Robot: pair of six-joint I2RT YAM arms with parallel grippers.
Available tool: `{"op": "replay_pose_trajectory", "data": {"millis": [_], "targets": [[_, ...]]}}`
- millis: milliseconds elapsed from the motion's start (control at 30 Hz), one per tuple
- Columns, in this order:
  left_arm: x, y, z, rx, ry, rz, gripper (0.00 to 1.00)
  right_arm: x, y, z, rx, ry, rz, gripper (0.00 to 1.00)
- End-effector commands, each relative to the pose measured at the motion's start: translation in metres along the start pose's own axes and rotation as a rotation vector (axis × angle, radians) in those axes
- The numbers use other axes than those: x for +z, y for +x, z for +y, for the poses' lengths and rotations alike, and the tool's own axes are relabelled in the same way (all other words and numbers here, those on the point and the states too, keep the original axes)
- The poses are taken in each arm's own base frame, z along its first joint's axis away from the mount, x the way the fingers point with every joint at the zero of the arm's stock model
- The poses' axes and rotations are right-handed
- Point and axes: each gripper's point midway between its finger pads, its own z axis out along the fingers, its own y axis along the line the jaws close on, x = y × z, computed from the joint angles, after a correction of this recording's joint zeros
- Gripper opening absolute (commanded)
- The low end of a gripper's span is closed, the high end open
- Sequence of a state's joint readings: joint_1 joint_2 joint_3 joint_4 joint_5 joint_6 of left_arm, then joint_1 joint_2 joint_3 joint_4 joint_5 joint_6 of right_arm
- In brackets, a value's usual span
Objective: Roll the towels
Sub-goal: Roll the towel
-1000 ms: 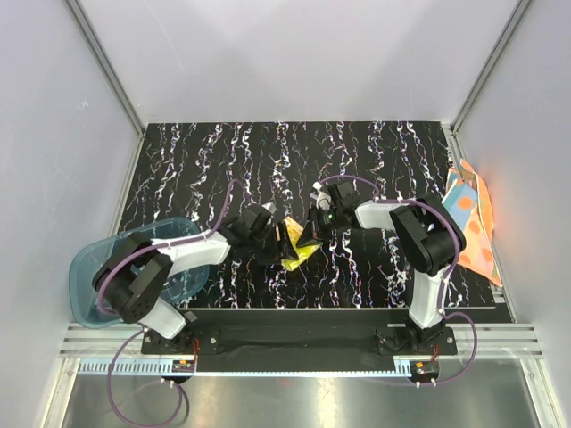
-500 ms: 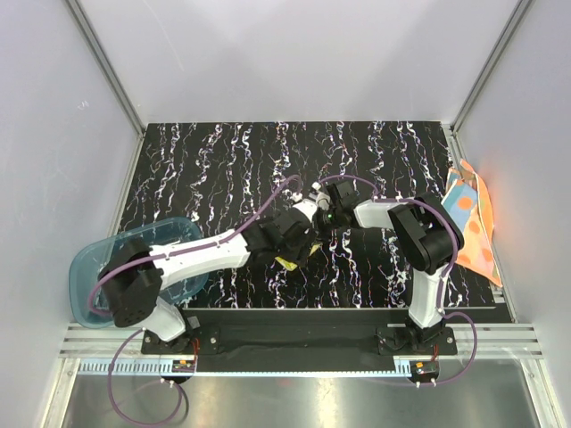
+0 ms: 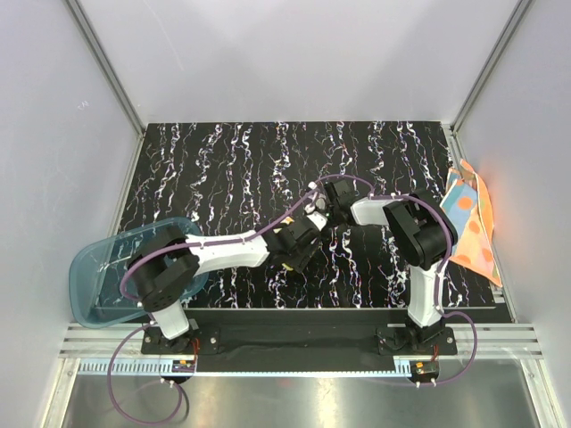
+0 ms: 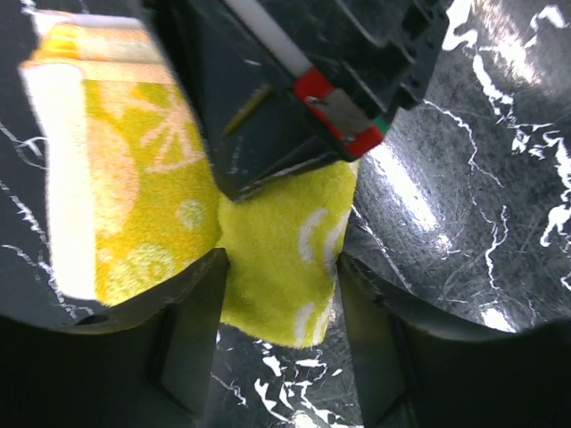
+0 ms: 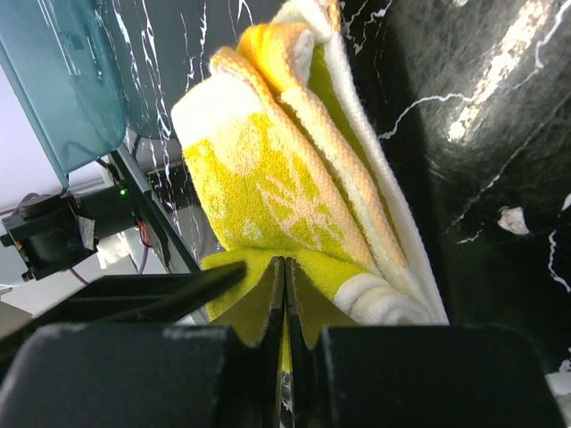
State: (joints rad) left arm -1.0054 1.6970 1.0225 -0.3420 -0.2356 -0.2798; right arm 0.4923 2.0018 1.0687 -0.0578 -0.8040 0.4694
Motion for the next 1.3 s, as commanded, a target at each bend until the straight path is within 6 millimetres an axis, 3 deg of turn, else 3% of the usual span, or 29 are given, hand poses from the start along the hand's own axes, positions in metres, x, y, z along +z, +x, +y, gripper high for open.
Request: {"op": "replay_pose_trajectory", "data": {"millis": [0,267,367,567,733,867,1033,1200,1233,1267], "targets": [[0.008,0.003,-0.009,0.037,0.012,-0.009,0.54,0.005,-0.001,-0.016,-0.001,0.049,0.009,0.07],[0.016,0.046,0.002,0.03,-0.079,0.071,0.49,0.009,-0.001,-0.022,0.01,0.06,0.024,0.07],[0.018,0.058,0.006,0.02,-0.095,0.086,0.38,0.01,-0.001,-0.024,0.017,0.064,0.03,0.07],[0.016,0.062,-0.002,0.01,-0.044,0.094,0.14,0.003,-0.004,-0.029,0.031,0.099,0.026,0.08],[0.004,0.042,-0.023,-0.036,0.073,0.032,0.07,-0.038,-0.029,-0.045,0.124,0.164,-0.064,0.11],[-0.005,0.026,-0.041,-0.086,0.173,-0.019,0.05,-0.076,-0.042,-0.06,0.16,0.314,-0.12,0.13],[-0.012,0.014,-0.073,-0.169,0.322,-0.017,0.0,-0.121,-0.062,-0.052,0.145,0.419,-0.222,0.13],[-0.016,0.009,-0.094,-0.299,0.459,-0.004,0.0,-0.144,-0.059,-0.036,0.136,0.422,-0.287,0.1],[-0.013,0.02,-0.09,-0.329,0.466,0.021,0.0,-0.151,-0.058,-0.028,0.125,0.415,-0.309,0.1],[-0.016,0.008,-0.094,-0.358,0.512,-0.026,0.0,-0.151,-0.052,-0.028,0.128,0.413,-0.305,0.11]]}}
